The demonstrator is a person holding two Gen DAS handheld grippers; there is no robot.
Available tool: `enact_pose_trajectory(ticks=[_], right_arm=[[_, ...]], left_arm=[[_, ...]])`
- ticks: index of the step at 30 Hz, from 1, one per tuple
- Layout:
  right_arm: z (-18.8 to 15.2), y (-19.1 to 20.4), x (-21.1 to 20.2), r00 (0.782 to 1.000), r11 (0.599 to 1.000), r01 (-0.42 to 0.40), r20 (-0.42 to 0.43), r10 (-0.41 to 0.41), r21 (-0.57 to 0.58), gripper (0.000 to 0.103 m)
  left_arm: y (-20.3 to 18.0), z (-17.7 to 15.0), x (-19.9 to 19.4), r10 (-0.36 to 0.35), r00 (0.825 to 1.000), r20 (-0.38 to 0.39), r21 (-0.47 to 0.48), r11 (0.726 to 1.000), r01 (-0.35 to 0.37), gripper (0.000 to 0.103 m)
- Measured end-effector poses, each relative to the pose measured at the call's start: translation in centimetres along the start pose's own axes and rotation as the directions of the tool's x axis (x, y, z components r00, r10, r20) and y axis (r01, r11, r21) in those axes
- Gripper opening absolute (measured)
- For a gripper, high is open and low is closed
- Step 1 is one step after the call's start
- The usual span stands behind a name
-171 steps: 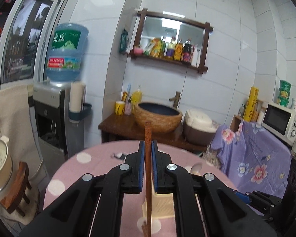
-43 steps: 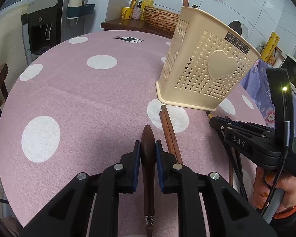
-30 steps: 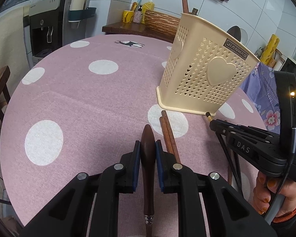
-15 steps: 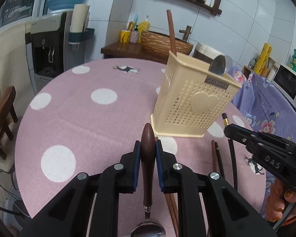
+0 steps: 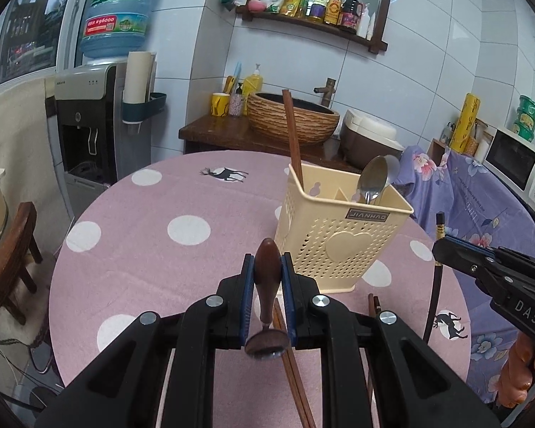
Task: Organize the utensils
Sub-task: 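Carry the wooden spoon with the left tool while the right tool carries the black chopstick to the holder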
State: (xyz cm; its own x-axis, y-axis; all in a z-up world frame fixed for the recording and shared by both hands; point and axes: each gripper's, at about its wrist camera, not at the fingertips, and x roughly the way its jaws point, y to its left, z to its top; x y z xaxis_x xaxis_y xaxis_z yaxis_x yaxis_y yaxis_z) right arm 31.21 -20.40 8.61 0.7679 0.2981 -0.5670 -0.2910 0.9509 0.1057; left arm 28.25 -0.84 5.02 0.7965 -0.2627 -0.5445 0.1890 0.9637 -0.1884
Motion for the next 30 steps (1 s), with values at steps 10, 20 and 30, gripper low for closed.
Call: enact_pose_trajectory(ticks=[10, 20, 30], right_arm=[[1.1, -0.2, -1.0, 0.999, 0.999, -0.04, 0.014, 0.04, 0.02, 0.008], [5.1, 0.4, -3.3, 0.995, 0.998, -0.064, 0.076, 0.063, 0.008, 0.008], [13.8, 0.6, -6.7, 0.978, 1.0, -0.008, 0.207, 0.01, -0.011, 0.008]], left_arm=[[-0.3, 1.4, -0.6, -0.023, 0.999, 0.029, 0.004, 1.0, 0.023, 0.016], [-2.0, 5.4, -2.9, -0.11, 0.991, 0.077, 0.041, 0.993, 0.107, 0.016], [-5.3, 12.9, -6.0, -0.112, 0.969, 0.221, 0.104, 0.99, 0.09, 0.016]])
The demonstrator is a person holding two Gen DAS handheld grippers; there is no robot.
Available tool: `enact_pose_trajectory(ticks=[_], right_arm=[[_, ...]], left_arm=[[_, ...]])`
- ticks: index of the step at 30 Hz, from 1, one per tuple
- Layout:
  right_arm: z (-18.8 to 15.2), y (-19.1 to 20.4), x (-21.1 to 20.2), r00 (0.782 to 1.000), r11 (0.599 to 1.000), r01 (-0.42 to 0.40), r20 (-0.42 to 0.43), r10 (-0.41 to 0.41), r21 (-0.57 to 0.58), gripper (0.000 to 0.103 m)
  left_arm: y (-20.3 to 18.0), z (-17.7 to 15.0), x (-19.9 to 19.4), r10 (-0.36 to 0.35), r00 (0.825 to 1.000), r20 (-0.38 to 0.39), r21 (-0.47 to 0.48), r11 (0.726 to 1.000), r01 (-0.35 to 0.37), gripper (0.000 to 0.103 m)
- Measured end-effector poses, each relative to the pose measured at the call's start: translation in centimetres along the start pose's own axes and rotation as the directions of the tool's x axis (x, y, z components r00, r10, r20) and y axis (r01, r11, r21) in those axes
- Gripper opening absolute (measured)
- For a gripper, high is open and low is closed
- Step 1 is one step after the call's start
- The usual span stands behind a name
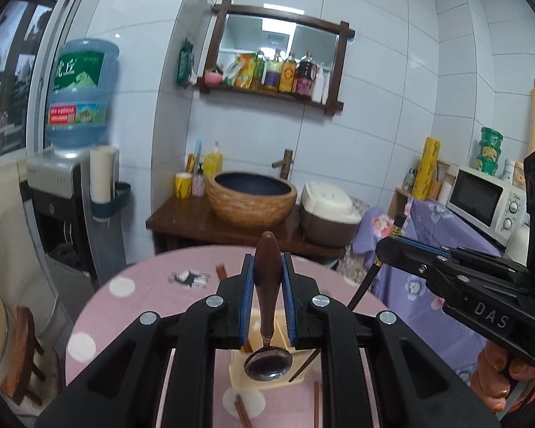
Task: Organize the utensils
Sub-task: 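Carry the wooden spoon with the left tool while the right tool carries the black chopstick to the holder, then open the left tool over the holder while the right tool releases the black chopstick into it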
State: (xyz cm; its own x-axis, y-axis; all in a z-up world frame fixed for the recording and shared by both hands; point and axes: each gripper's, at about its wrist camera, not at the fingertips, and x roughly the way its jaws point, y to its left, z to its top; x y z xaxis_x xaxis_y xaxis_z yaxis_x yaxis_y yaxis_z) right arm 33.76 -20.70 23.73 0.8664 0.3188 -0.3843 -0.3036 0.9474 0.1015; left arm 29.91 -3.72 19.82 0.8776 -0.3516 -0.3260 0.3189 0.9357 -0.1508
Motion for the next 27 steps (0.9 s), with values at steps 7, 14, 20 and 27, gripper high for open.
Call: enact_pose_trajectory(ticks=[7, 14, 20, 27], right_arm=[[2.2, -1.5, 1.7, 0.994, 0.995, 0.096, 0.048, -0.096, 0.005, 0.008], [2.3, -2.7, 3.4, 0.993, 0.994, 0.11, 0.045, -0.111, 0.023, 0.008], [3.5, -3.0, 3.3, 0.991, 0.994, 0.11, 0.067, -0.112, 0.027, 0.008], [0.0, -3.6, 6.6, 0.994, 0.992, 0.113, -0.005, -0.113, 0.048, 0.008]], left_arm=[[-0.3, 1.5, 4.2, 0.061, 0.998, 0.021, -0.018, 0.998, -0.061, 0.016], [0.3, -0.7, 8.2, 0.076, 0.996, -0.039, -0.045, 0.996, -0.078, 0.016], [0.3, -0.8, 8.2, 0.079, 0.996, -0.04, -0.043, 0.996, -0.081, 0.016], [-0.4, -3.0, 9.9, 0.077, 0.993, -0.088, -0.009, 0.997, -0.078, 0.016]])
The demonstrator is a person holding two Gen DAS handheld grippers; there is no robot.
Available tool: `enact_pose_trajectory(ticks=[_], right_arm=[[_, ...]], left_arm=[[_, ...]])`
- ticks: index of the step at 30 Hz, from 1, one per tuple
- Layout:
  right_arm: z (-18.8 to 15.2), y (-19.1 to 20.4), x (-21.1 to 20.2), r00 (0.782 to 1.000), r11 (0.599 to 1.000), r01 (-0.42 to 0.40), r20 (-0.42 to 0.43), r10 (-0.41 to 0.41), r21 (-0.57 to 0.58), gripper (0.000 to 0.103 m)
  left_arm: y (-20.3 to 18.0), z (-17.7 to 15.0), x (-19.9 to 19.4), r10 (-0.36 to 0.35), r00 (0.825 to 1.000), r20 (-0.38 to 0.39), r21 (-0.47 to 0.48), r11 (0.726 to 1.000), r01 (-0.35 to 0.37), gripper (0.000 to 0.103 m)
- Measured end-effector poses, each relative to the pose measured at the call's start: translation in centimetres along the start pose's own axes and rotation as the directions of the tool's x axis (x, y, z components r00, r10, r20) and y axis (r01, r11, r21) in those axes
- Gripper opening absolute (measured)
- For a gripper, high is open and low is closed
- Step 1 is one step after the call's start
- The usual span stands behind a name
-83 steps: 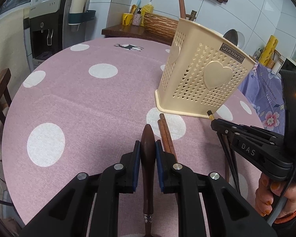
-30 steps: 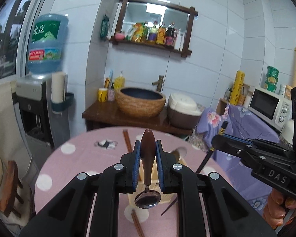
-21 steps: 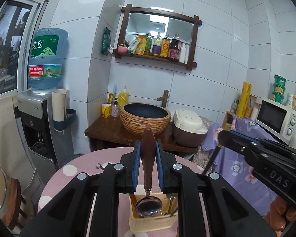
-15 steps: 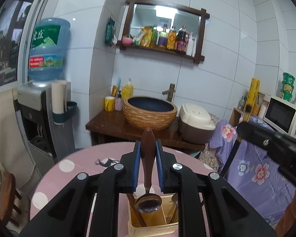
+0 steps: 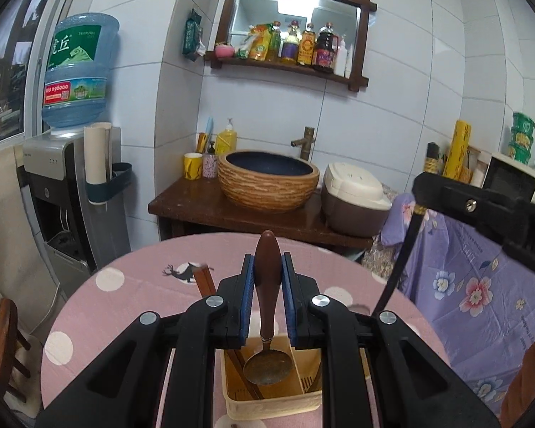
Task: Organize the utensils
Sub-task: 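Open the left tool over the holder while the right tool releases the black chopstick into it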
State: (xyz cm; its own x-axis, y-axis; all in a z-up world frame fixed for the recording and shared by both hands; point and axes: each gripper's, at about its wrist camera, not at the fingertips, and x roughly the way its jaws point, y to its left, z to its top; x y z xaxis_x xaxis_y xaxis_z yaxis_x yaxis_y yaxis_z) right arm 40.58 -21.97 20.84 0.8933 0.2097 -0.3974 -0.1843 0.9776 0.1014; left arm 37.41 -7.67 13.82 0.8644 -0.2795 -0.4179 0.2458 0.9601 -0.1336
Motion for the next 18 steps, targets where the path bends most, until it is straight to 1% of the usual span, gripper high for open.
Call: enact_pose_trajectory(ticks=[8, 11, 14, 16, 17, 18], right_arm=[[-5.0, -0.8, 3.0, 0.995, 1.0, 0.007, -0.101, -0.005, 0.018, 0.008], [-5.7, -1.1, 3.0, 0.996, 1.0, 0.015, -0.089, -0.013, 0.022, 0.008], [-6.0, -1.3, 2.9, 0.996, 0.999, 0.011, -0.087, -0.009, 0.03, 0.008], [-6.1, -1.4, 2.9, 0.997, 0.999, 0.01, -0.081, -0.007, 0.038, 0.009], [-6.2, -1.4, 2.9, 0.997, 0.999, 0.006, -0.081, -0.003, 0.039, 0.011], [-6.4, -1.4, 3.0, 0.997, 0.999, 0.003, -0.083, 0.0, 0.04, 0.024]], left_arm=[[0.5, -3.2, 2.0, -0.015, 0.996, -0.093, 0.005, 1.0, 0.016, 0.016], [0.3, -4.0, 2.5, -0.015, 0.993, -0.121, 0.012, 1.0, 0.017, 0.016], [0.3, -4.5, 2.7, -0.01, 0.993, -0.119, 0.018, 1.0, 0.012, 0.016], [0.2, -4.5, 2.7, -0.028, 0.991, -0.129, 0.015, 0.999, 0.03, 0.016], [0.2, -4.5, 2.5, -0.036, 0.99, -0.136, 0.014, 0.999, 0.039, 0.017], [0.2, -4.5, 2.4, -0.039, 0.99, -0.138, 0.014, 0.999, 0.041, 0.023]])
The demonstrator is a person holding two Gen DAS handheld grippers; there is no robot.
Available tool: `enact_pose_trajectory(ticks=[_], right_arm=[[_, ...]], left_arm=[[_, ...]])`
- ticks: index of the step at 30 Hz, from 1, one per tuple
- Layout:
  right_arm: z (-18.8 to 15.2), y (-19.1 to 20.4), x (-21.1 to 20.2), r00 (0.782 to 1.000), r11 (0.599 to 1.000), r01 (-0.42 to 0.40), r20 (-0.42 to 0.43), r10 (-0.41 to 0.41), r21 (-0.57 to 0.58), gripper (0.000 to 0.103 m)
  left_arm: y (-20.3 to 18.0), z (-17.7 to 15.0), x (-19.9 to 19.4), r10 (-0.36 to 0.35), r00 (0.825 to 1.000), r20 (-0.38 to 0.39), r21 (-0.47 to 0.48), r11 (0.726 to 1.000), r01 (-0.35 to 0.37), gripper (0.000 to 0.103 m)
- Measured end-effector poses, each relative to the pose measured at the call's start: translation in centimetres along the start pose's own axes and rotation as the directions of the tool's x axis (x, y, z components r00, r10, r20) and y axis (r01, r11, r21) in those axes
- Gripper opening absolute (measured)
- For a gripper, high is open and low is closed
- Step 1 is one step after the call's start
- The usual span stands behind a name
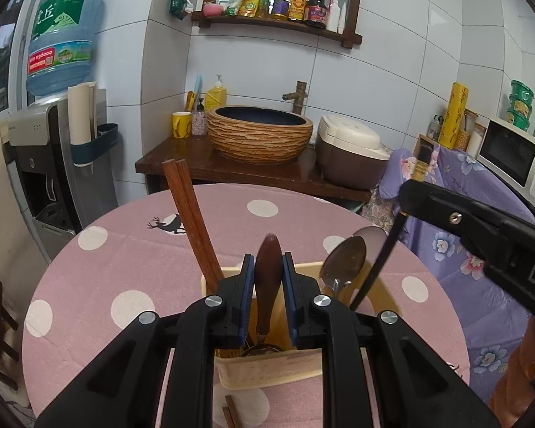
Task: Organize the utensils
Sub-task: 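Open the left tool over the holder while the right tool releases the black chopstick into it, then close the left tool on two wooden chopsticks while the right tool closes on a black chopstick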
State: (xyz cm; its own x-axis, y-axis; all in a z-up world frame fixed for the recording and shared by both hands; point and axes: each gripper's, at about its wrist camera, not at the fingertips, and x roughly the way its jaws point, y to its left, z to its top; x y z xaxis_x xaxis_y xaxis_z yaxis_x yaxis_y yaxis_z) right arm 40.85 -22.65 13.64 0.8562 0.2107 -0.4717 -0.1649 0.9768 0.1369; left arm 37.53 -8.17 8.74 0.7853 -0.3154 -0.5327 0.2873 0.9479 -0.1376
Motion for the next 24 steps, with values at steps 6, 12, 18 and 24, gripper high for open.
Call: enact_pose_trajectory(ticks=[6, 12, 18, 24], right_arm=[[-2.9, -0.3, -1.2, 0.999, 0.999, 0.034, 0.009, -0.034, 0.016, 0.057], [-9.1, -1.0, -1.3, 0.99, 0.995, 0.094, -0.107, -0.089, 0.04, 0.057], [-13.9, -1.5, -1.1, 0.979, 0.991, 0.122, -0.17, -0.112, 0.051, 0.057], [-18.7, -2.2, -0.5, 0.953, 0.988, 0.136, -0.281, -0.112, 0.068, 0.057]], left_arm=[[0.7, -2.2, -3.6, 0.056, 0.996, 0.063, 0.016, 0.998, -0.057, 0.066], [1.8, -6.4, -5.5, 0.136, 0.991, 0.018, 0.056, 0.989, -0.136, 0.068], [1.0, -8.4, -6.3, 0.139, 0.99, 0.028, 0.093, 0.986, -0.141, 0.068], [2.2, -12.8, -4.9, 0.084, 0.99, -0.117, -0.01, 0.996, -0.085, 0.058]])
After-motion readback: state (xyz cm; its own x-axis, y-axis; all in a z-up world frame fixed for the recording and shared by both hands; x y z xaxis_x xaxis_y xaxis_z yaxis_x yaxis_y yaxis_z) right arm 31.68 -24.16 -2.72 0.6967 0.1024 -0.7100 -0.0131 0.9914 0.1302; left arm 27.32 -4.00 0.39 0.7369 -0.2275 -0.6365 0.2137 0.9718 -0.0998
